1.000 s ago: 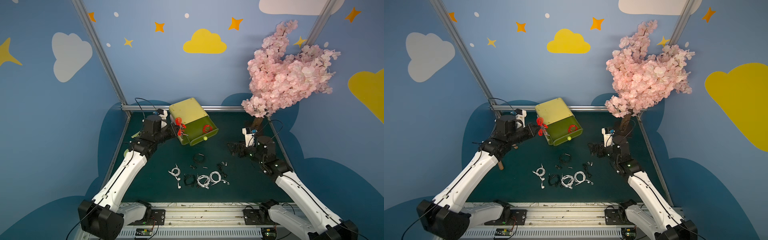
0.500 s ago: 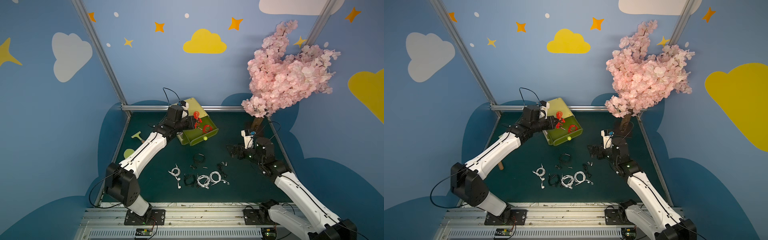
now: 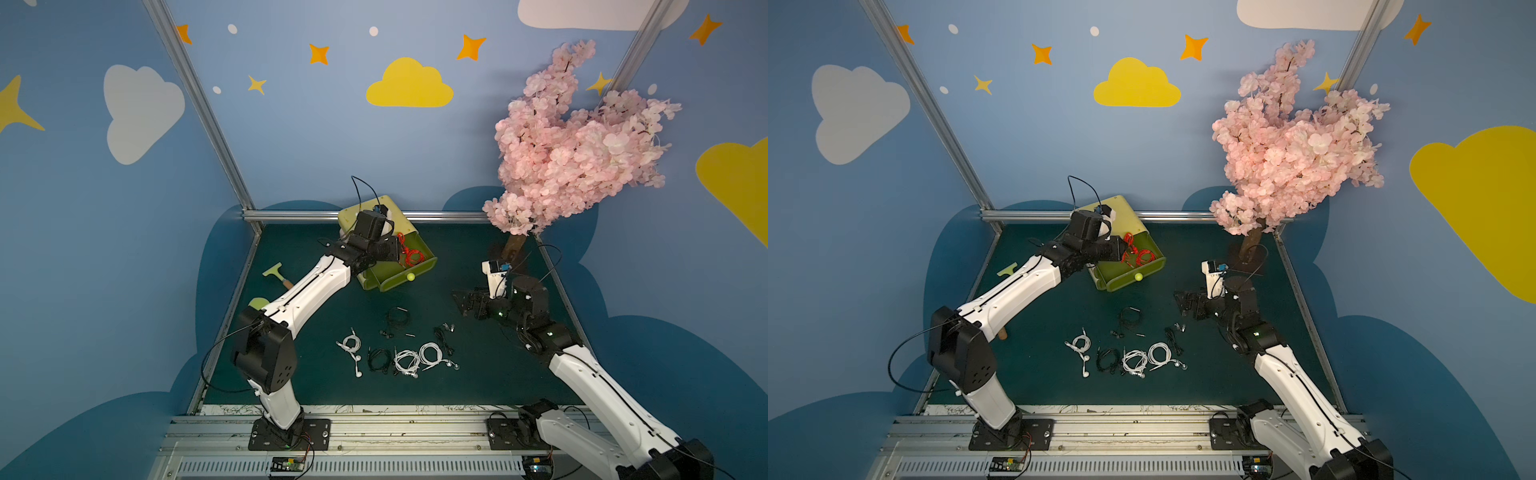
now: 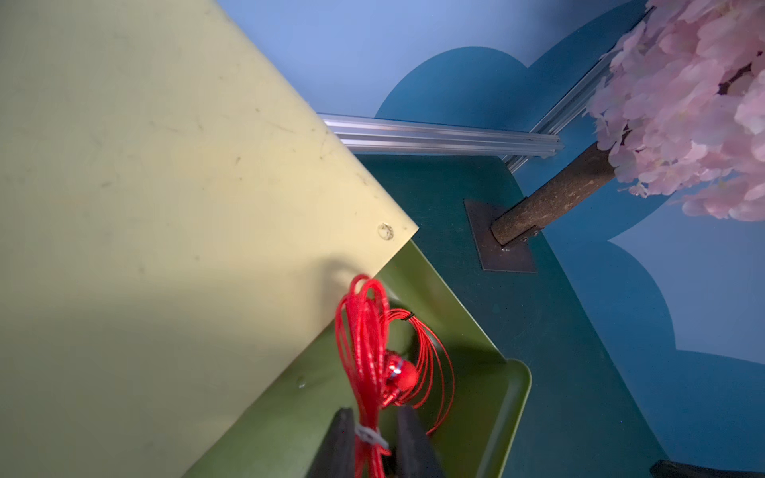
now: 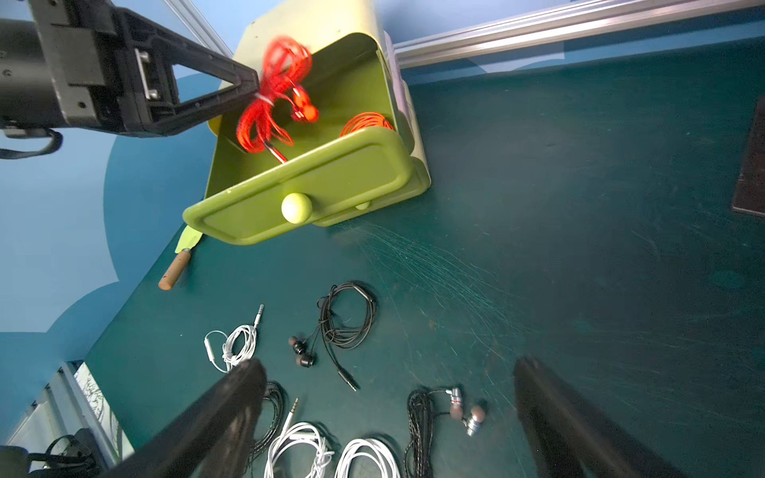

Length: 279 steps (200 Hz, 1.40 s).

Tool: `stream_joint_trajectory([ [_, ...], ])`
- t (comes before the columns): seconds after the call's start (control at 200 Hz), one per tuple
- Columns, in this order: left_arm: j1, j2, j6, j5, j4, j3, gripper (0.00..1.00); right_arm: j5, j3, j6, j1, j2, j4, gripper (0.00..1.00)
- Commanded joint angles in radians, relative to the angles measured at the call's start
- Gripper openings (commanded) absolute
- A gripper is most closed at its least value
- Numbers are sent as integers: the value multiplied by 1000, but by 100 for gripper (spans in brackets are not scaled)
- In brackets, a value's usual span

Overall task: Place the wired earphones into the drawer by color
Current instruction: Place the wired earphones in the drawer, then close the drawer in the storage box.

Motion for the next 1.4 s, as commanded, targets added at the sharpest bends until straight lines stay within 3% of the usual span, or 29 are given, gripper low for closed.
stream_joint_trajectory([
  [0.0, -5, -2, 15, -11, -35, 41, 36, -75, 35, 38, 8, 53, 55, 99],
  [0.24, -5, -61, 12, 7, -86, 78, 57, -164, 165, 81, 78, 217, 57, 98],
  [0.431, 9, -139, 2, -11, -141, 73, 88, -183, 245, 82, 147, 320, 44, 98],
  [0.526, 40, -165, -21, 32, -165, 67, 97, -190, 267, 99, 156, 362, 56, 98],
  [0.731, 148, -157, -59, 244, -145, 49, 100, -222, 335, 139, 164, 456, 64, 98],
  [0.891, 190, -119, -64, 328, -111, 48, 100, -237, 377, 175, 170, 516, 70, 98],
  [1.392, 228, -14, -49, 353, -120, 102, 100, -253, 460, 208, 190, 617, 68, 97],
])
